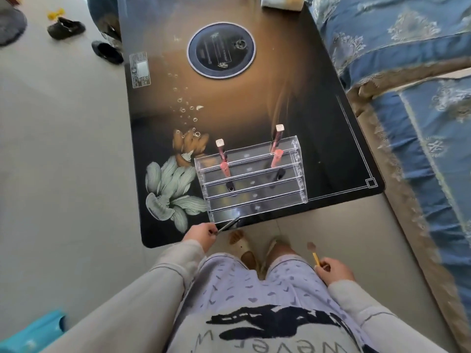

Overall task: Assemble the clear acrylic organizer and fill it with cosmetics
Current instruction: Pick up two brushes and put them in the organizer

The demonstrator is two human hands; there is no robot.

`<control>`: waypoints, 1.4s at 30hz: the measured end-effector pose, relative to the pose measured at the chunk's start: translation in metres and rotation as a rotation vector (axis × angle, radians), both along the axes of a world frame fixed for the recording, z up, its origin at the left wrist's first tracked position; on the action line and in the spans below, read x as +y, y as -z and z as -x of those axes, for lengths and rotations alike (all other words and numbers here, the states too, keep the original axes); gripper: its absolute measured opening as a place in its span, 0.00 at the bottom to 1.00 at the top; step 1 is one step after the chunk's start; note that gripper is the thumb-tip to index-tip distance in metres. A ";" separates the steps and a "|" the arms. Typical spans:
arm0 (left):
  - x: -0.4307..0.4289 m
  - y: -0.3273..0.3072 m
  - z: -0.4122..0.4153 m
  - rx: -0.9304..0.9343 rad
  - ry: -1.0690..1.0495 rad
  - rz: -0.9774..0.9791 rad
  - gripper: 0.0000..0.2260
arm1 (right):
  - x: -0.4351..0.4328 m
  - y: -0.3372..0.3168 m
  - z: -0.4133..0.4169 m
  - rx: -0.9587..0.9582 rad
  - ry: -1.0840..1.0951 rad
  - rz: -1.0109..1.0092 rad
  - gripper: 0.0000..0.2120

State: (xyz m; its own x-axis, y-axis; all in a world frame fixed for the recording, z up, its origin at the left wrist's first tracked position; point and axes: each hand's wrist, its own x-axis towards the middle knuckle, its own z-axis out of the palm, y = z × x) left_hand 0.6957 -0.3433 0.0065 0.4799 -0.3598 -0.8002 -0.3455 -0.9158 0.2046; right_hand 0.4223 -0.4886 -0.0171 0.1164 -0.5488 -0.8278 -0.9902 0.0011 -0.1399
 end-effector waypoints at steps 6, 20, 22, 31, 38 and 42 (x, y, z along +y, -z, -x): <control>-0.040 0.004 0.017 -0.020 0.156 0.010 0.14 | -0.031 -0.001 -0.006 0.040 -0.139 -0.036 0.05; -0.132 0.016 0.031 -0.322 0.627 0.023 0.10 | -0.103 -0.012 -0.001 0.066 -0.262 -0.042 0.09; -0.134 0.021 0.033 -0.318 0.652 0.022 0.10 | -0.103 -0.013 0.002 0.072 -0.267 -0.047 0.09; -0.142 0.028 0.039 -0.346 0.710 0.076 0.11 | -0.099 -0.016 0.005 0.109 -0.303 -0.098 0.10; -0.140 0.032 0.037 -0.321 0.717 0.026 0.12 | -0.102 -0.021 -0.006 0.080 -0.320 -0.083 0.10; -0.133 0.032 0.033 -0.321 0.733 0.022 0.13 | -0.102 -0.020 -0.012 0.065 -0.311 -0.078 0.10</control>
State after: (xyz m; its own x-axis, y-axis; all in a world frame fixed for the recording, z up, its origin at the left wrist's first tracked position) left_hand 0.6624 -0.4764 -0.0256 0.3213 -0.6870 -0.6518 -0.9028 -0.4301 0.0083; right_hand 0.4339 -0.5904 0.0034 0.2141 -0.4297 -0.8772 -0.9515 -0.2948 -0.0878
